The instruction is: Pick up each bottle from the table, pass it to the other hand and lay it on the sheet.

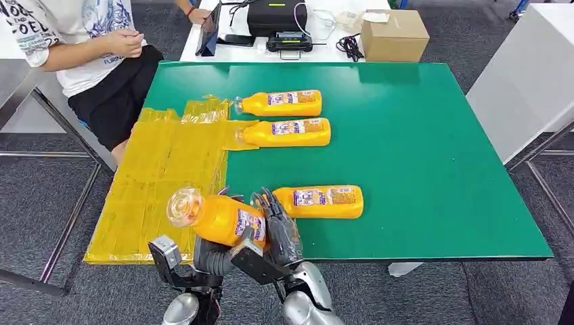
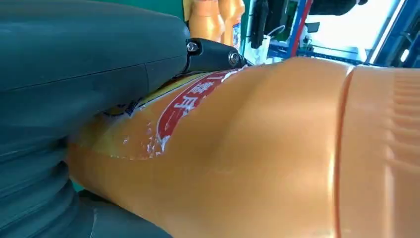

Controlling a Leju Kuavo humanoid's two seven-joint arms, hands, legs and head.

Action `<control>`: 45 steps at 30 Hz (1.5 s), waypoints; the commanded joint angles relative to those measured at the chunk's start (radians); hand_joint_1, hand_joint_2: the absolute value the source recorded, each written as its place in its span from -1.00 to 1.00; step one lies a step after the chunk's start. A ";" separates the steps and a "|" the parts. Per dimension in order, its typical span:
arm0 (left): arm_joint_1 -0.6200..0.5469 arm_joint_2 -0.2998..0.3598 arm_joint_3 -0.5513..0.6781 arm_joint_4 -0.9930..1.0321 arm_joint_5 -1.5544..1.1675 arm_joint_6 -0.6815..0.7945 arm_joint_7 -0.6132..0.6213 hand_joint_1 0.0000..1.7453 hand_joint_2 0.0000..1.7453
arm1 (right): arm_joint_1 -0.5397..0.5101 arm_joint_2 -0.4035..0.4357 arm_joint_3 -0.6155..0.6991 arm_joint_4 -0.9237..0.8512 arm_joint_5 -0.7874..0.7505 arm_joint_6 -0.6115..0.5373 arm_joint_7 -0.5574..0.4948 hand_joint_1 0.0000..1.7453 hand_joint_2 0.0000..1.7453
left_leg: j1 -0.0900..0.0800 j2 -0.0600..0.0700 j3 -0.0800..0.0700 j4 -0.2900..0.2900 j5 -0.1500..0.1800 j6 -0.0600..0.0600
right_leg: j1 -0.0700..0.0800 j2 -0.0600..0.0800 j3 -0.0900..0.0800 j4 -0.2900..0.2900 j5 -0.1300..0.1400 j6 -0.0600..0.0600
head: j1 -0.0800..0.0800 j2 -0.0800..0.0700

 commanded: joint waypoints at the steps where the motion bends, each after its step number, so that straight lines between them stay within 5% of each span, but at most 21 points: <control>1: 0.010 0.022 -0.004 0.024 -0.002 0.002 0.005 1.00 1.00 | -0.028 -0.024 -0.024 -0.034 -0.007 -0.009 0.005 -1.00 -1.00 | 0.001 0.002 0.006 0.000 -0.003 -0.002 | 0.001 0.001 0.006 -0.001 -0.002 -0.002 | 0.000 0.000; 17: 0.013 0.017 0.030 0.033 0.000 0.033 -0.004 1.00 1.00 | 0.055 -0.047 -0.004 -0.213 -0.052 0.063 -0.026 -1.00 -1.00 | 0.001 0.003 0.006 0.000 -0.003 -0.002 | 0.001 0.003 0.006 -0.001 -0.002 -0.003 | 0.000 0.000; 19: 0.024 0.020 0.026 0.023 -0.012 0.056 -0.016 1.00 1.00 | 0.123 -0.076 0.012 -0.368 -0.166 0.160 -0.069 -1.00 -1.00 | 0.000 0.001 0.002 -0.001 -0.001 -0.001 | 0.001 0.000 0.003 -0.001 -0.001 -0.001 | 0.000 0.000; 20: 0.026 0.015 0.044 0.027 -0.016 0.097 -0.036 1.00 1.00 | 0.169 -0.100 0.015 -0.503 -0.340 0.317 -0.211 -1.00 -1.00 | 0.001 0.001 0.004 0.000 -0.003 -0.001 | 0.001 0.000 0.004 0.000 -0.002 -0.002 | 0.000 0.000; 21: 0.014 0.020 0.048 0.049 -0.011 0.102 -0.044 1.00 1.00 | 0.209 -0.159 -0.010 -0.628 -0.530 0.490 -0.208 -1.00 -1.00 | 0.000 0.000 0.001 0.000 -0.002 -0.001 | 0.000 -0.001 0.002 0.000 -0.002 -0.001 | 0.000 0.000; 23: -0.010 0.023 0.058 0.085 -0.002 0.091 -0.055 1.00 1.00 | 0.246 -0.211 -0.041 -0.748 -0.595 0.625 -0.157 -1.00 -1.00 | 0.000 -0.003 0.002 0.000 -0.001 -0.001 | 0.000 -0.003 0.003 0.000 -0.002 -0.001 | 0.000 0.000; 34: -0.021 0.019 0.072 0.101 -0.009 0.081 -0.058 1.00 1.00 | 0.222 -0.227 -0.069 -0.626 -0.540 0.781 -0.201 -1.00 -1.00 | 0.001 0.000 0.005 -0.001 -0.002 -0.002 | 0.001 -0.002 0.006 -0.003 -0.002 -0.002 | 0.000 0.000; 45: -0.014 0.017 0.074 0.093 -0.016 0.074 -0.053 1.00 1.00 | 0.213 -0.238 -0.055 -0.577 -0.457 0.769 -0.201 -1.00 -1.00 | 0.000 0.001 0.003 -0.001 -0.002 -0.002 | 0.001 0.000 0.003 -0.002 -0.001 -0.001 | 0.000 0.000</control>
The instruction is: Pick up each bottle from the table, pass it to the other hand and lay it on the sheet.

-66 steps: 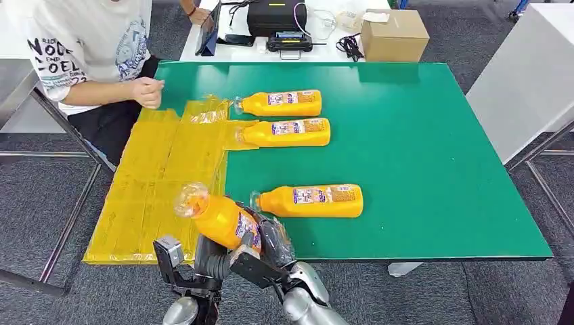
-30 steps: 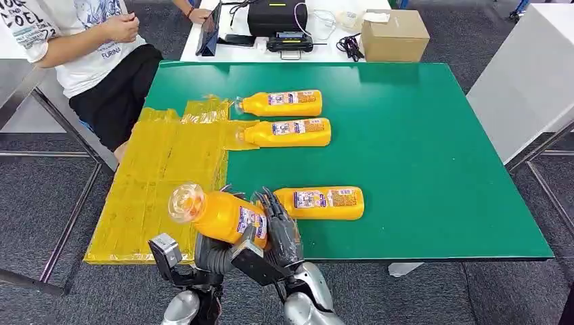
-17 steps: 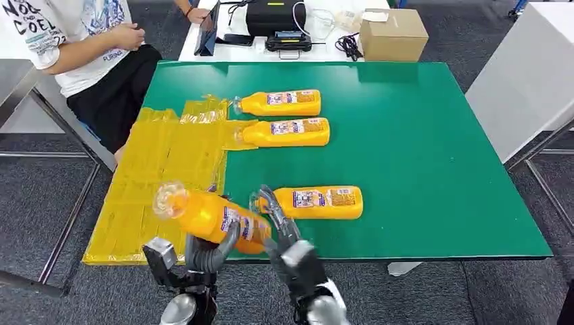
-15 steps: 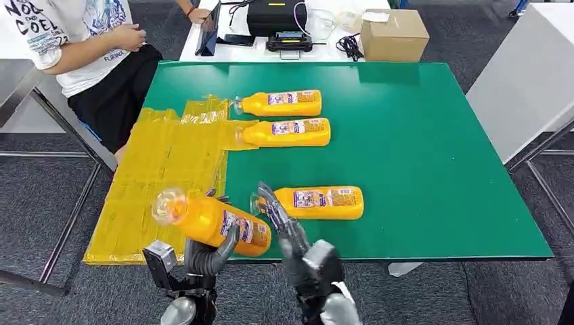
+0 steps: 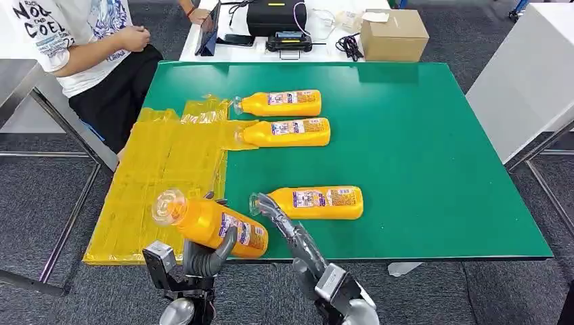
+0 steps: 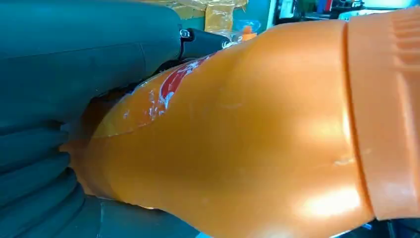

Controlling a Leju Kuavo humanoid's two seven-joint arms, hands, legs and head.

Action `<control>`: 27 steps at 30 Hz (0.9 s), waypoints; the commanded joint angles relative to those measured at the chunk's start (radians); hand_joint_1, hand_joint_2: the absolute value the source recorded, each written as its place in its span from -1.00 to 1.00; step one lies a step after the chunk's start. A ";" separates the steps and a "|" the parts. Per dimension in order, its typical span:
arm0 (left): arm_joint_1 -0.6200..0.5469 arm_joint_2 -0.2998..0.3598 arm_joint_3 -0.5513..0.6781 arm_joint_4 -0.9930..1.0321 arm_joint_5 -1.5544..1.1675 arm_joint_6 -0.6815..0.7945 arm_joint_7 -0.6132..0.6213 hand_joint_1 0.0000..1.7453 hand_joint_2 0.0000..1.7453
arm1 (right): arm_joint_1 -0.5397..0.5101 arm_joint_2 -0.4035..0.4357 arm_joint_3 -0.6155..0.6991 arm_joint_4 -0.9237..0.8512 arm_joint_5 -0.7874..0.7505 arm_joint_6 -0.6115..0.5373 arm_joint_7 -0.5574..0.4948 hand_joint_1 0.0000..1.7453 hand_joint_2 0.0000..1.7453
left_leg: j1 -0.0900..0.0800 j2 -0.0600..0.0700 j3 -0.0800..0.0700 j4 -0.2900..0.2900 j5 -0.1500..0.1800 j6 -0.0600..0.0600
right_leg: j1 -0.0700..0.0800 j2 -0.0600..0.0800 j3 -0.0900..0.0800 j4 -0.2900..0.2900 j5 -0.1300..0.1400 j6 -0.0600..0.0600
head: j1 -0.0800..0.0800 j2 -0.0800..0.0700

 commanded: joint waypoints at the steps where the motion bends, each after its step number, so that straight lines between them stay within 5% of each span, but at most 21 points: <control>1: -0.023 0.012 0.022 0.044 0.000 -0.004 0.005 1.00 1.00 | -0.014 -0.040 -0.015 0.043 -0.002 0.002 -0.006 -1.00 -1.00 | 0.001 0.001 0.007 -0.001 -0.002 -0.002 | 0.002 0.000 0.007 -0.002 -0.002 -0.002 | 0.000 0.000; 7: -0.032 0.044 0.058 -0.078 -0.153 0.199 -0.081 1.00 1.00 | -0.001 0.029 -0.075 -0.054 0.042 -0.182 -0.017 -1.00 -1.00 | 0.002 0.002 0.005 0.001 -0.003 -0.002 | 0.002 0.001 0.005 0.000 -0.002 -0.003 | 0.000 0.000; 11: -0.042 0.049 0.070 -0.092 -0.153 0.195 -0.074 1.00 1.00 | -0.007 0.029 -0.068 -0.067 0.042 -0.191 -0.005 -1.00 -1.00 | 0.001 0.002 0.003 0.000 -0.001 -0.002 | 0.001 0.001 0.003 0.000 -0.001 -0.002 | 0.000 0.000; 17: -0.167 0.158 0.000 -0.137 -0.415 0.564 -0.081 1.00 1.00 | -0.072 0.050 -0.015 -0.031 0.114 -0.349 -0.031 -1.00 -1.00 | 0.002 0.002 0.004 0.001 -0.002 -0.003 | 0.002 0.001 0.004 0.001 -0.001 -0.003 | 0.000 0.000; 27: -0.194 0.137 0.069 -0.122 -0.539 0.564 -0.081 1.00 1.00 | -0.091 0.053 0.002 -0.013 0.113 -0.366 -0.030 -1.00 -1.00 | 0.001 0.002 0.003 -0.001 0.000 -0.001 | 0.001 0.001 0.003 0.000 0.000 -0.002 | 0.000 0.000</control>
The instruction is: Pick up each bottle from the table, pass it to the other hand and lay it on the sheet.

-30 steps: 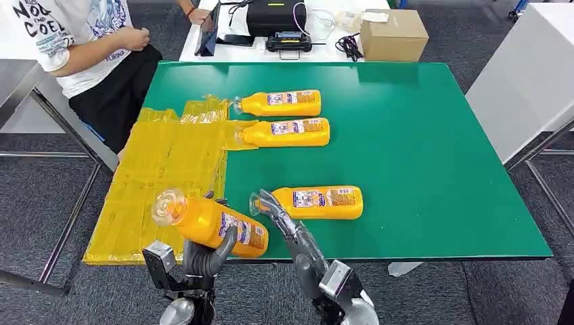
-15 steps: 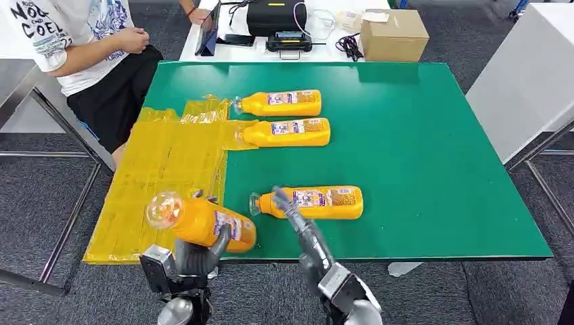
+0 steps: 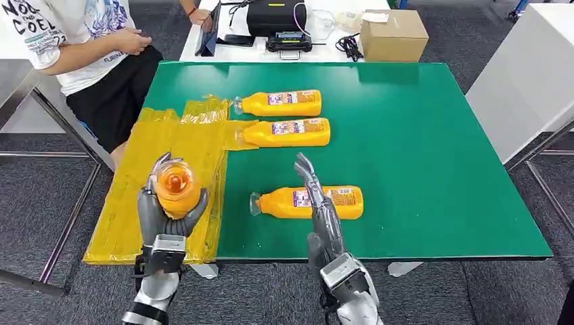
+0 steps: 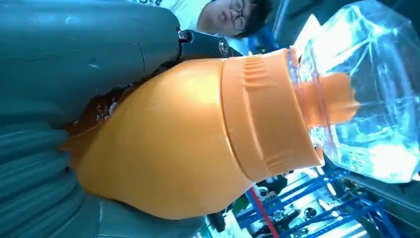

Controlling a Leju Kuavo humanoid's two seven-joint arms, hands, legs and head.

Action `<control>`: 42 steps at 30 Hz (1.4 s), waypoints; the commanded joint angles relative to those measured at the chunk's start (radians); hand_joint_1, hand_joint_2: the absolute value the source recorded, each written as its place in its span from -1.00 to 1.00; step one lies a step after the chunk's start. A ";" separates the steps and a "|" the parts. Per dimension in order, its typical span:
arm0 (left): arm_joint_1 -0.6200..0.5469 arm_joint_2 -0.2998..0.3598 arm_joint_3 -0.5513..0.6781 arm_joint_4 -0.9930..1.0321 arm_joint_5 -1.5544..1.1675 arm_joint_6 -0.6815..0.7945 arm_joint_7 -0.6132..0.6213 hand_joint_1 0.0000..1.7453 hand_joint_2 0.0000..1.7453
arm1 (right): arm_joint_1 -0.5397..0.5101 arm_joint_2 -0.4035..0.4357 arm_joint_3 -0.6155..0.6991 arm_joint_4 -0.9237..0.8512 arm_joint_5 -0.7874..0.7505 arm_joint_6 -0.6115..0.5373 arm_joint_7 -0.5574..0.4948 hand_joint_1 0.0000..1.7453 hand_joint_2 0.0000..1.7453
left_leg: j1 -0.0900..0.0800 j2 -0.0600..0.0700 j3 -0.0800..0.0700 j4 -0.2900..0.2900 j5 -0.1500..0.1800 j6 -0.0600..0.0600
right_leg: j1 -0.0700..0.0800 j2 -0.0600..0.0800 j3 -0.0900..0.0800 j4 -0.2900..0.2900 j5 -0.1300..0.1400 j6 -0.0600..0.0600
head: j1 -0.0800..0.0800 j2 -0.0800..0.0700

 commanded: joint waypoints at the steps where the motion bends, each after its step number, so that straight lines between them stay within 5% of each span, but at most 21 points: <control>1: -0.060 0.043 0.029 0.027 -0.001 0.001 -0.019 1.00 1.00 | -0.046 -0.005 0.021 0.050 -0.002 -0.006 -0.001 -1.00 -1.00 | 0.001 0.002 0.006 0.000 -0.003 -0.002 | 0.002 0.001 0.005 -0.001 -0.002 -0.003 | 0.000 0.000; 32: -0.060 0.043 0.029 0.027 -0.001 0.001 -0.019 1.00 1.00 | -0.046 -0.005 0.021 0.050 -0.002 -0.006 -0.001 -1.00 -1.00 | 0.002 0.001 0.005 0.000 -0.003 -0.002 | 0.002 0.001 0.005 -0.001 -0.002 -0.003 | 0.000 0.000; 33: -0.180 0.169 -0.096 0.153 -0.127 -0.125 0.107 1.00 1.00 | -0.053 -0.003 0.028 0.083 -0.114 0.097 0.058 -1.00 -1.00 | 0.001 0.001 0.004 0.000 -0.002 -0.002 | 0.001 0.001 0.004 -0.001 -0.001 -0.002 | 0.000 0.000; 34: -0.346 0.230 -0.091 0.530 -0.504 -0.069 0.484 1.00 1.00 | -0.075 0.005 0.020 0.124 -0.121 0.104 0.052 -1.00 -1.00 | 0.002 0.001 0.006 0.000 -0.003 -0.002 | 0.002 0.001 0.006 -0.001 -0.002 -0.003 | 0.000 0.000; 35: -0.435 0.253 -0.070 0.807 -0.922 0.001 0.544 1.00 1.00 | -0.091 0.015 0.020 0.167 -0.121 0.103 0.027 -1.00 -1.00 | 0.001 -0.004 0.006 -0.003 0.001 -0.003 | 0.001 -0.004 0.007 -0.002 0.000 -0.003 | 0.000 0.000; 39: -0.446 0.252 -0.023 0.823 -0.944 0.001 0.513 1.00 1.00 | -0.094 0.018 0.018 0.182 -0.122 0.102 0.020 -1.00 -1.00 | 0.001 -0.005 0.005 -0.003 0.004 -0.001 | 0.001 -0.003 0.006 -0.002 0.001 -0.002 | 0.004 0.000; 42: -0.446 0.252 -0.023 0.823 -0.944 0.001 0.513 1.00 1.00 | -0.094 0.018 0.018 0.182 -0.122 0.102 0.020 -1.00 -1.00 | 0.002 0.010 0.004 -0.001 0.001 -0.006 | 0.003 0.010 0.000 0.000 0.005 -0.006 | 0.000 0.000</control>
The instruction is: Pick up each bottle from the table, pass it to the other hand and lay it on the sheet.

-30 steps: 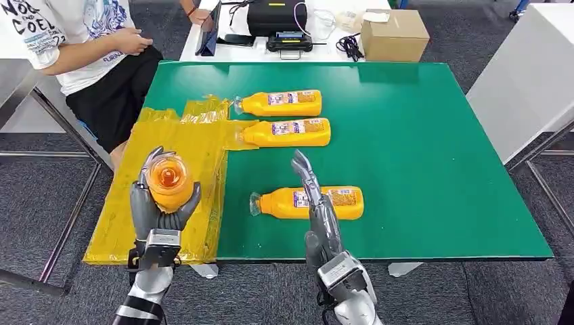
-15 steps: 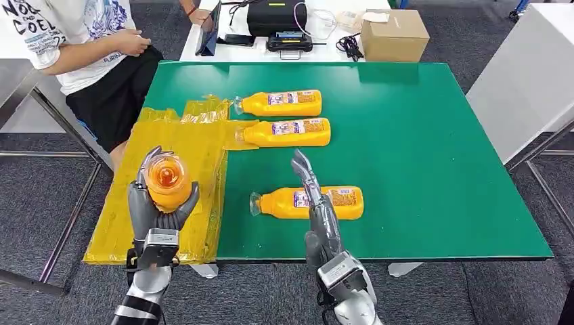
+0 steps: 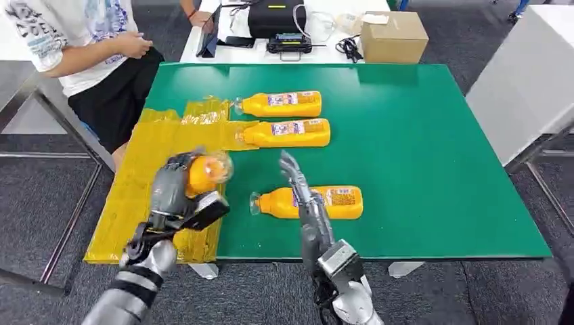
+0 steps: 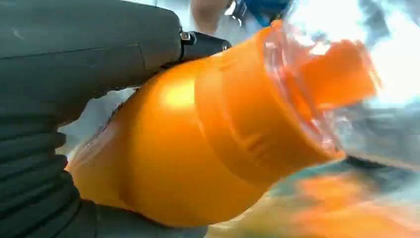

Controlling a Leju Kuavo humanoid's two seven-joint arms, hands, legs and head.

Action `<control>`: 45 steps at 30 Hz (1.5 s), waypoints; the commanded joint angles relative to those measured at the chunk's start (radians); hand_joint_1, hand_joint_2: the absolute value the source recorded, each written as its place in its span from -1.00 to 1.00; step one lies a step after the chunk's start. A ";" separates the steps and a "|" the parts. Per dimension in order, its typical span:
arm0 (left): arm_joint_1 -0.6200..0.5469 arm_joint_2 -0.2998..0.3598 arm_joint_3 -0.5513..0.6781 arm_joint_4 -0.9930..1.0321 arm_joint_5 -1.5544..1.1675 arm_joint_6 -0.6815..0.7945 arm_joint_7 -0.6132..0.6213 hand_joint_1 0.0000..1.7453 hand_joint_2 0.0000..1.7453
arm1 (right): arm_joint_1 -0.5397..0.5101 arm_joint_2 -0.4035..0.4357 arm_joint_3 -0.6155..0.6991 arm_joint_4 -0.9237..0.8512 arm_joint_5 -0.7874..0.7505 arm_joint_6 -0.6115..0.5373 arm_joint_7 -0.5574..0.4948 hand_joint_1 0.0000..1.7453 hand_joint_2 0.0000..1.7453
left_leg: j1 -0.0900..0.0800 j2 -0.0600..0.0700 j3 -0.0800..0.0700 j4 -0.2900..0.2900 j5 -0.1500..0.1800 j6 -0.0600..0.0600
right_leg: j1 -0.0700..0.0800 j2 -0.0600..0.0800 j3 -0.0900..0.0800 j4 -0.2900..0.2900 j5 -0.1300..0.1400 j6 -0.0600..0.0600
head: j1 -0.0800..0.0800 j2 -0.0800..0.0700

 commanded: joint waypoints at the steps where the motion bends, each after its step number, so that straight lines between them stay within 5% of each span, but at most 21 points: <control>1: -0.172 0.078 -0.004 0.399 -0.129 0.011 -0.020 1.00 1.00 | -0.048 -0.010 0.007 0.116 -0.008 0.002 -0.003 -1.00 -1.00 | 0.002 0.002 0.004 -0.001 -0.001 -0.002 | 0.002 0.001 0.002 -0.001 0.000 -0.004 | 0.000 0.000; 22: -0.159 0.059 0.105 0.384 -0.186 0.011 -0.061 1.00 1.00 | -0.041 -0.008 0.003 0.121 -0.021 0.018 0.003 -1.00 -1.00 | 0.004 -0.002 0.001 0.000 0.000 -0.001 | 0.004 -0.001 0.002 -0.001 -0.001 -0.004 | 0.000 0.000; 30: -0.226 0.054 0.100 0.561 -0.206 -0.024 -0.065 1.00 1.00 | -0.048 -0.005 0.000 0.137 -0.032 0.033 0.014 -1.00 -1.00 | 0.004 -0.003 0.000 0.000 0.001 -0.001 | 0.003 -0.001 0.001 -0.001 -0.001 -0.003 | 0.001 0.000; 38: -0.246 0.049 0.127 0.598 -0.112 -0.332 -0.156 1.00 1.00 | -0.056 0.004 -0.022 0.164 -0.044 0.072 0.035 -1.00 -1.00 | 0.004 -0.003 0.002 0.000 0.000 -0.001 | 0.003 -0.002 0.003 -0.001 -0.001 -0.004 | 0.000 0.000; 45: -0.246 0.049 0.128 0.600 -0.109 -0.339 -0.158 1.00 1.00 | -0.057 0.005 -0.023 0.166 -0.044 0.073 0.035 -1.00 -1.00 | 0.005 -0.003 0.005 0.001 -0.001 -0.002 | 0.005 -0.002 0.007 -0.001 -0.002 -0.005 | 0.000 0.000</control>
